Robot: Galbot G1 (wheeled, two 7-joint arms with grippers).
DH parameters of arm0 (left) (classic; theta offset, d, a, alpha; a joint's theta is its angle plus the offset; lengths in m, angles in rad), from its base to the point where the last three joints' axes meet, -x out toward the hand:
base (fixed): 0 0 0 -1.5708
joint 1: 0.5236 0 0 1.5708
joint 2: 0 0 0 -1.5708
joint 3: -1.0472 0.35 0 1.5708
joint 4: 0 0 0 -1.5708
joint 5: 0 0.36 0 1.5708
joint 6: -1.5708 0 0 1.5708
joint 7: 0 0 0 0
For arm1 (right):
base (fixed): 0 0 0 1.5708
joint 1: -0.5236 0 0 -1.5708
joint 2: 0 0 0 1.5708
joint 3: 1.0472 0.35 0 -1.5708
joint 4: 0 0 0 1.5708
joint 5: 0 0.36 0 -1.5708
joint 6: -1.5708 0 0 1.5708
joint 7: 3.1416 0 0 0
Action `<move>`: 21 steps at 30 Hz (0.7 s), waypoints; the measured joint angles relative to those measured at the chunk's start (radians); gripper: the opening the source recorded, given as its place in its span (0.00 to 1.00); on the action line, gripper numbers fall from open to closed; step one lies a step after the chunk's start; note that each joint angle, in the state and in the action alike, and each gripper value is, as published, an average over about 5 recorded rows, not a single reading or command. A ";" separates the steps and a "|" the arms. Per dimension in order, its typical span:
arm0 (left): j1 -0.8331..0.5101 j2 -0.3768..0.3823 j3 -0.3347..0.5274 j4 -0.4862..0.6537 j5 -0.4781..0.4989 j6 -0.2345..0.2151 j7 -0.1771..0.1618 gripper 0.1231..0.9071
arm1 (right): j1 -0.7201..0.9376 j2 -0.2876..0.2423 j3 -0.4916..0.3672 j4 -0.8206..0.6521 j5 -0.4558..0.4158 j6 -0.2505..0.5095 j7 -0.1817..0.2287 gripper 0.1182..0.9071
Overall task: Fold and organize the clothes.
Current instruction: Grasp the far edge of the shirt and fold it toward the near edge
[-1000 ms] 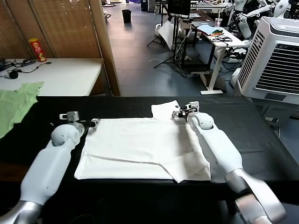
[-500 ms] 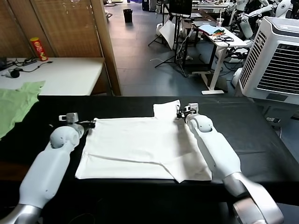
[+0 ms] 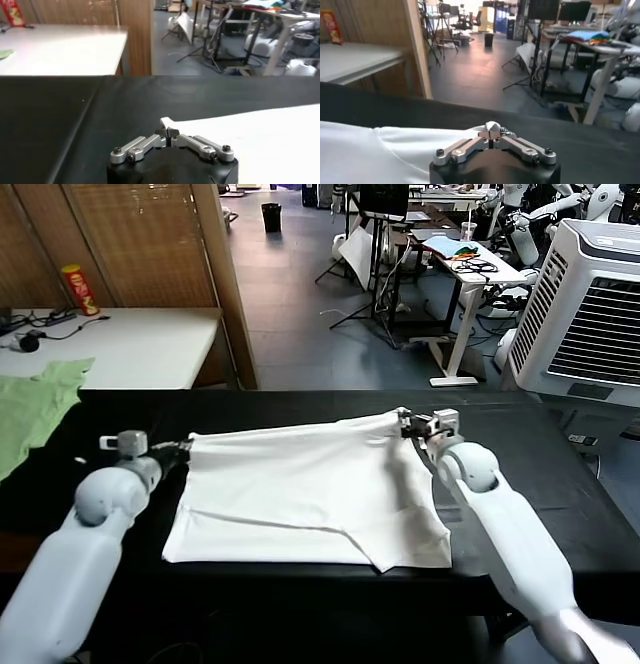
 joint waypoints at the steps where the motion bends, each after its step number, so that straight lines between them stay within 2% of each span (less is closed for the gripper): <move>1: 0.029 0.005 -0.013 -0.028 -0.001 0.000 -0.005 0.02 | -0.019 -0.008 0.006 0.026 0.000 -0.016 0.003 0.01; 6: 0.167 0.013 -0.079 -0.156 -0.003 -0.003 -0.021 0.02 | -0.120 -0.043 0.040 0.146 0.001 -0.078 0.008 0.01; 12: 0.326 0.000 -0.155 -0.279 -0.001 -0.005 -0.032 0.02 | -0.233 -0.074 0.073 0.249 0.000 -0.102 0.004 0.01; 21: 0.449 -0.025 -0.201 -0.348 0.018 -0.007 -0.054 0.02 | -0.366 -0.090 0.102 0.347 -0.005 -0.103 0.012 0.01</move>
